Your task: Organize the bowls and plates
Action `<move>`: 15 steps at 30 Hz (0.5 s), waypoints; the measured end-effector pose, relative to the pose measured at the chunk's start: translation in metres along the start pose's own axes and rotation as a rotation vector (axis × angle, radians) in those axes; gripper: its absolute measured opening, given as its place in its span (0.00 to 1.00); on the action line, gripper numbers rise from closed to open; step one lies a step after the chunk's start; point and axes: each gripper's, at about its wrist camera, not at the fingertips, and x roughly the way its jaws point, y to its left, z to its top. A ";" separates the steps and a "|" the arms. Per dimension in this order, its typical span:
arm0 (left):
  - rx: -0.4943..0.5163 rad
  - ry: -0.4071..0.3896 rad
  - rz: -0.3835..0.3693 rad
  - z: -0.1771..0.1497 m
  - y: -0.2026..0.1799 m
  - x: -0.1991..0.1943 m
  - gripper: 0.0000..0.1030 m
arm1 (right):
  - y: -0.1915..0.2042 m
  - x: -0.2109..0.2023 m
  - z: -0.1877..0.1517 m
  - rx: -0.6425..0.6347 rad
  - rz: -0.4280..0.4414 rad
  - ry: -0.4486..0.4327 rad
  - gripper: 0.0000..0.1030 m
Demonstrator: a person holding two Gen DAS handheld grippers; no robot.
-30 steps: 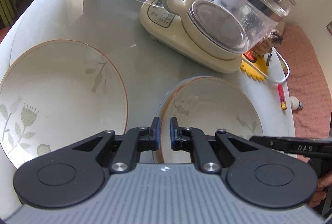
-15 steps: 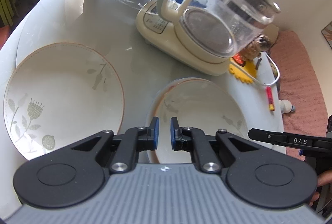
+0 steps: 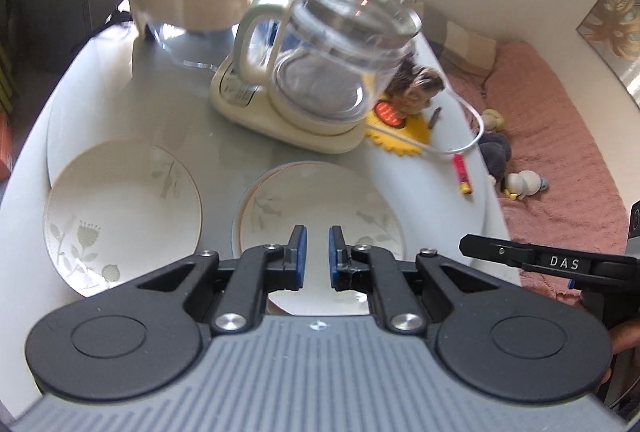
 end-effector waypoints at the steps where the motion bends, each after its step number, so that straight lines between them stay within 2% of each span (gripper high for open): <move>1: 0.006 -0.010 -0.003 -0.002 -0.003 -0.008 0.11 | 0.004 -0.007 -0.003 -0.005 -0.002 -0.014 0.17; 5: 0.016 -0.042 -0.022 -0.009 -0.011 -0.036 0.11 | 0.018 -0.034 -0.016 -0.022 -0.009 -0.063 0.17; 10: 0.002 -0.047 -0.079 -0.019 -0.012 -0.066 0.11 | 0.035 -0.063 -0.039 -0.021 -0.010 -0.118 0.17; 15: 0.062 -0.063 -0.086 -0.035 -0.025 -0.092 0.11 | 0.049 -0.089 -0.062 -0.004 -0.011 -0.160 0.17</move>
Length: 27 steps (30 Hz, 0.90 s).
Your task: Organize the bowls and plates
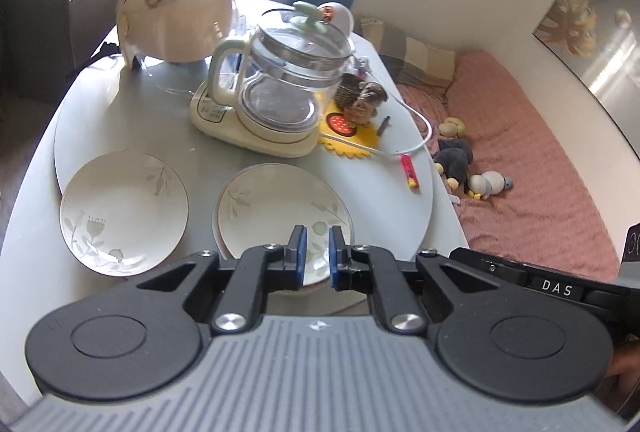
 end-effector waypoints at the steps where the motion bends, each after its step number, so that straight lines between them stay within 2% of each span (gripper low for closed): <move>1: 0.005 -0.003 -0.008 -0.003 -0.002 -0.005 0.11 | 0.002 -0.005 -0.003 -0.002 0.000 -0.007 0.17; 10: 0.022 -0.013 -0.011 -0.039 -0.015 -0.043 0.11 | 0.027 -0.044 -0.036 -0.050 -0.001 -0.069 0.17; 19: 0.024 0.004 0.014 -0.077 -0.020 -0.069 0.11 | 0.034 -0.065 -0.068 -0.064 -0.009 -0.067 0.18; 27: 0.012 0.011 0.048 -0.095 -0.036 -0.077 0.11 | 0.034 -0.078 -0.078 -0.111 0.004 -0.063 0.18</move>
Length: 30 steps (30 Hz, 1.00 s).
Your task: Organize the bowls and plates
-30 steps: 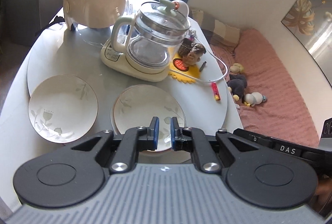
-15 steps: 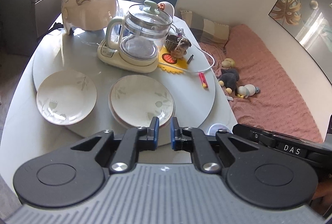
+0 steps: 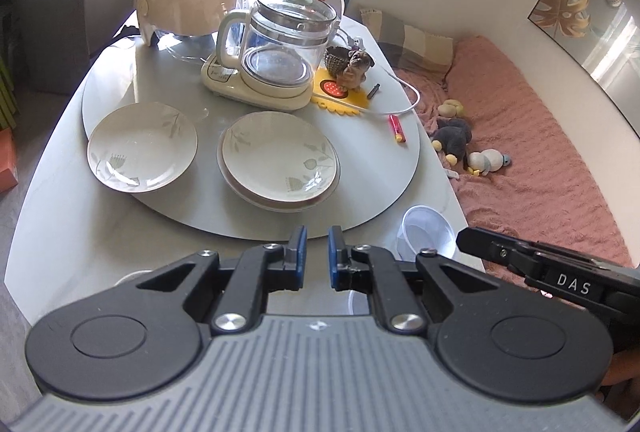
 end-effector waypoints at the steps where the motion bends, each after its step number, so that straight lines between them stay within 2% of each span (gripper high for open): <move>1: -0.002 0.000 0.007 -0.001 -0.003 0.000 0.11 | -0.001 -0.001 0.001 -0.006 0.003 -0.001 0.18; 11: -0.077 0.013 0.100 -0.009 -0.027 -0.008 0.11 | -0.013 -0.012 0.005 -0.069 0.040 0.043 0.18; 19: -0.137 -0.010 0.171 -0.032 -0.037 -0.030 0.11 | -0.011 -0.020 -0.004 -0.097 0.140 0.074 0.18; 30: -0.212 -0.027 0.224 -0.054 -0.019 -0.052 0.11 | 0.006 -0.009 -0.014 -0.165 0.192 0.124 0.18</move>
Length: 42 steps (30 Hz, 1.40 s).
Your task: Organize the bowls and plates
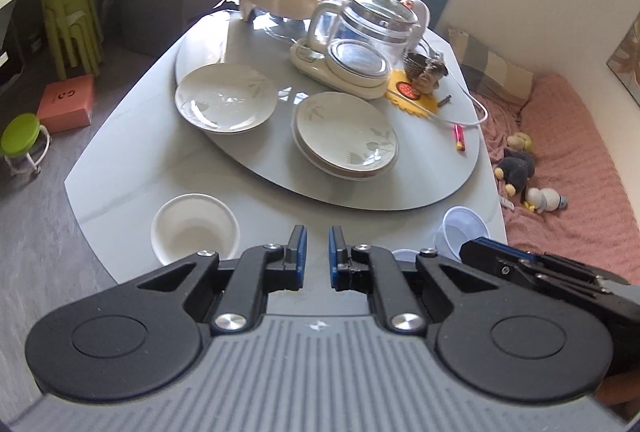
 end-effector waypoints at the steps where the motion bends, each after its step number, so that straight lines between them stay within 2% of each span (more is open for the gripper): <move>1: -0.003 -0.001 0.003 0.001 0.003 -0.001 0.11 | 0.002 0.002 0.000 -0.002 0.002 0.003 0.18; 6: -0.010 0.005 -0.002 0.012 0.026 0.007 0.11 | 0.011 0.020 0.003 -0.004 -0.002 0.008 0.18; 11: 0.036 0.015 -0.014 0.031 0.050 0.022 0.11 | 0.020 0.044 0.009 0.005 -0.014 0.003 0.18; 14: 0.031 0.026 -0.028 0.049 0.071 0.031 0.11 | 0.026 0.064 0.013 0.027 -0.045 0.011 0.18; 17: 0.061 0.030 -0.022 0.069 0.089 0.044 0.11 | 0.030 0.081 0.017 0.081 -0.039 0.009 0.18; 25: 0.054 0.058 -0.038 0.114 0.141 0.083 0.12 | 0.048 0.132 0.033 0.116 -0.055 -0.007 0.19; 27: 0.029 0.076 -0.055 0.123 0.156 0.095 0.28 | 0.050 0.145 0.038 0.139 -0.061 -0.003 0.19; 28: 0.017 0.083 -0.057 0.127 0.162 0.102 0.42 | 0.051 0.151 0.042 0.144 -0.068 0.006 0.19; 29: 0.017 0.082 -0.062 0.130 0.168 0.109 0.46 | 0.053 0.156 0.046 0.141 -0.069 0.009 0.19; 33: 0.040 0.102 -0.049 0.143 0.188 0.141 0.46 | 0.056 0.182 0.057 0.121 -0.090 0.026 0.20; 34: 0.040 0.106 -0.056 0.147 0.194 0.149 0.46 | 0.056 0.191 0.060 0.115 -0.092 0.045 0.23; 36: 0.037 0.121 -0.073 0.153 0.205 0.166 0.46 | 0.059 0.210 0.066 0.107 -0.095 0.083 0.43; 38: 0.050 0.144 -0.078 0.161 0.216 0.182 0.46 | 0.061 0.223 0.069 0.128 -0.096 0.083 0.53; 42: 0.084 0.184 -0.100 0.180 0.233 0.212 0.46 | 0.063 0.254 0.075 0.202 -0.125 0.108 0.53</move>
